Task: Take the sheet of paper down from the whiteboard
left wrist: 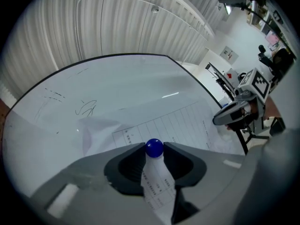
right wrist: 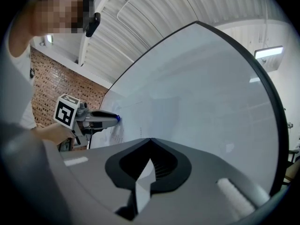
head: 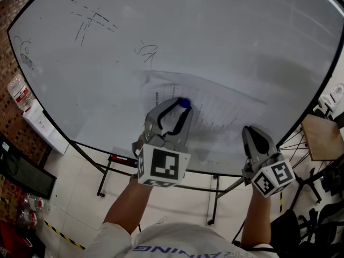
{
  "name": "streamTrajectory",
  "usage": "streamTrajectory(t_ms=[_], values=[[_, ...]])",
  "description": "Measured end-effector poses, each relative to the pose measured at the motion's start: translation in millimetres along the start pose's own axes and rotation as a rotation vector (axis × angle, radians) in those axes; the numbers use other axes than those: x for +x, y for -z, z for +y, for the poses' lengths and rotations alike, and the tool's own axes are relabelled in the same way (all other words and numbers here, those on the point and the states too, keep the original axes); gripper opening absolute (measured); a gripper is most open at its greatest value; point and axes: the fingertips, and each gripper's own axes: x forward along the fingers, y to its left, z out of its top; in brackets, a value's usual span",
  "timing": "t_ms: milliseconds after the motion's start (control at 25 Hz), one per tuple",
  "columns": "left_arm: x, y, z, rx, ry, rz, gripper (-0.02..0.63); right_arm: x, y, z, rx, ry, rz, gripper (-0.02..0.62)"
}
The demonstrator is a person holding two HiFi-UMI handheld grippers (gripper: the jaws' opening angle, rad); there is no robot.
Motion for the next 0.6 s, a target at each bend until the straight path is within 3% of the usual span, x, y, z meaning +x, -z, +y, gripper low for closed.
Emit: streamTrajectory(t_ms=[160,280,600], values=[[-17.5,4.5,-2.0,-0.051,0.024,-0.022,0.13,-15.0,15.6,-7.3,0.019,0.021,0.032,0.008],[-35.1,23.9,-5.6,-0.141,0.031,-0.015,0.13,-30.2,33.0,-12.0,0.052,0.039,0.053,0.008],[-85.2,111.7,-20.8,-0.385,0.053,0.097,0.13,-84.1,84.2,-17.8,0.037,0.071,0.148,0.008]])
